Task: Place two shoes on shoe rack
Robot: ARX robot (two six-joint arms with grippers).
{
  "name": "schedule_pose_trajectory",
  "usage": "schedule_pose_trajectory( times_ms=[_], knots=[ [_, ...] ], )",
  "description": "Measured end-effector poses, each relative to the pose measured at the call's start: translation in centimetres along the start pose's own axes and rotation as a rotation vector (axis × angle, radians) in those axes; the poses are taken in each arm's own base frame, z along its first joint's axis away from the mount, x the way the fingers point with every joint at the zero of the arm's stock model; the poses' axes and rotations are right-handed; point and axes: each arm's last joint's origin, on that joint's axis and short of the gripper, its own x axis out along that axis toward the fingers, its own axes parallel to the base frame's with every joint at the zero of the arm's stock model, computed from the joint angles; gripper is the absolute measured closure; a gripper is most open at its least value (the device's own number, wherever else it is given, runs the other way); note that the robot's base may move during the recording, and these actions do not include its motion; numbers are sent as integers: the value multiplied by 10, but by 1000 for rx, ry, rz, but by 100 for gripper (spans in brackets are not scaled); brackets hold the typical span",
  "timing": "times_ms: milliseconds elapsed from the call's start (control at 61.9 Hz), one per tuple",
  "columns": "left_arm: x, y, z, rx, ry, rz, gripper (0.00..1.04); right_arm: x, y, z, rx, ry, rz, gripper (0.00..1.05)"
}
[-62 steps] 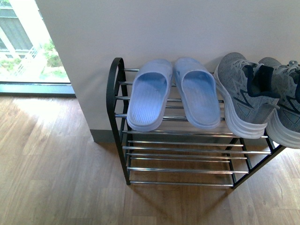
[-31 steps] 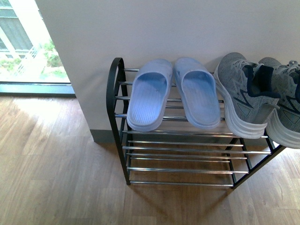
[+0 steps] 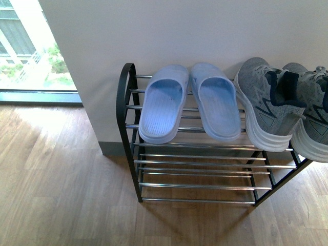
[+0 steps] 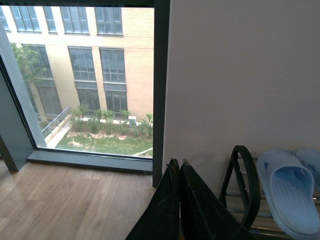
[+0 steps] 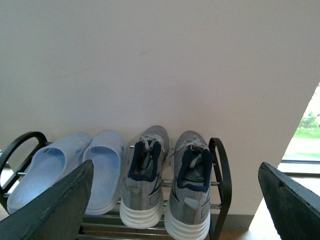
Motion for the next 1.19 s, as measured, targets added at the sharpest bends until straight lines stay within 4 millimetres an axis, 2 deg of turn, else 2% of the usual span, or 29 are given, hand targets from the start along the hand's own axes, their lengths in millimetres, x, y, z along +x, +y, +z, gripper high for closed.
schedule_pose_trajectory(
  times_ms=[178, 339, 533, 678, 824, 1195],
  knots=[
    [-11, 0, -4, 0, 21, 0, 104, 0, 0, 0, 0, 0, 0, 9],
    [-12, 0, -4, 0, 19, 2, 104, 0, 0, 0, 0, 0, 0, 9],
    [-12, 0, -4, 0, 18, 1, 73, 0, 0, 0, 0, 0, 0, 9],
    [-12, 0, -4, 0, 18, 1, 37, 0, 0, 0, 0, 0, 0, 9],
    [-12, 0, -4, 1, 18, 1, 8, 0, 0, 0, 0, 0, 0, 9],
    [-12, 0, -4, 4, 18, 1, 9, 0, 0, 0, 0, 0, 0, 9]
  ],
)
